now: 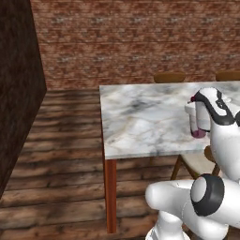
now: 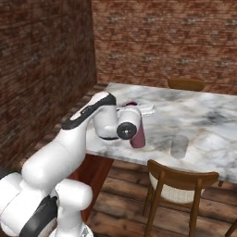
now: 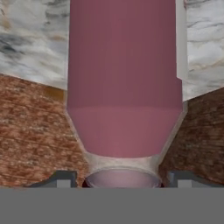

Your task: There is a wine glass and glass cup on the dining counter. Place the wine bottle next to the wine glass and the juice bottle next to the glass cup.

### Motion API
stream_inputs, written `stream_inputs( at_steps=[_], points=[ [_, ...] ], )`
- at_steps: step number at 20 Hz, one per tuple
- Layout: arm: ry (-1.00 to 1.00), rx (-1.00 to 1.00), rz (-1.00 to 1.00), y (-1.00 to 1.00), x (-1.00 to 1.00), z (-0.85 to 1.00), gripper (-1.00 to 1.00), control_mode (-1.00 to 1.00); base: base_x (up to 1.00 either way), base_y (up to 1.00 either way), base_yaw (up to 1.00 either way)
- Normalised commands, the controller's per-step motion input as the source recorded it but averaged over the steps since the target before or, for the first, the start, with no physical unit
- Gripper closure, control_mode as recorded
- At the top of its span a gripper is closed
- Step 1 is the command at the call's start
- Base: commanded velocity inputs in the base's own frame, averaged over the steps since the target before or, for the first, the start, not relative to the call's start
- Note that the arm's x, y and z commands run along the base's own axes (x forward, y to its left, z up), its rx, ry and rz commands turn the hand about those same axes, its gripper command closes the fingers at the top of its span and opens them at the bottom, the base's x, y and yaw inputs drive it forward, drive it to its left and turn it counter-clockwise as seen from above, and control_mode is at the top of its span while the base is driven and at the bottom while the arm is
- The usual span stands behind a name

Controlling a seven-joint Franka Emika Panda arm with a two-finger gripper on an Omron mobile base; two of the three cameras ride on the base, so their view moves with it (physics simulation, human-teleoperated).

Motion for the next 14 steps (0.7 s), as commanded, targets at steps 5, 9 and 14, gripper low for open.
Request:
stream_inputs(
  at_steps=[5, 9, 14],
  points=[
    [-0.01, 0.04, -0.04, -0.44, 0.57, -0.24, 1.0, -1.0, 0.0, 0.0, 0.0],
    [-0.01, 0.06, 0.0, -0.39, 0.61, -0.52, 1.0, -1.0, 0.0, 0.0, 0.0],
    [-0.04, 0.03, 0.0, -0.42, 0.52, -0.59, 1.0, -1.0, 0.0, 0.0, 0.0]
  ],
)
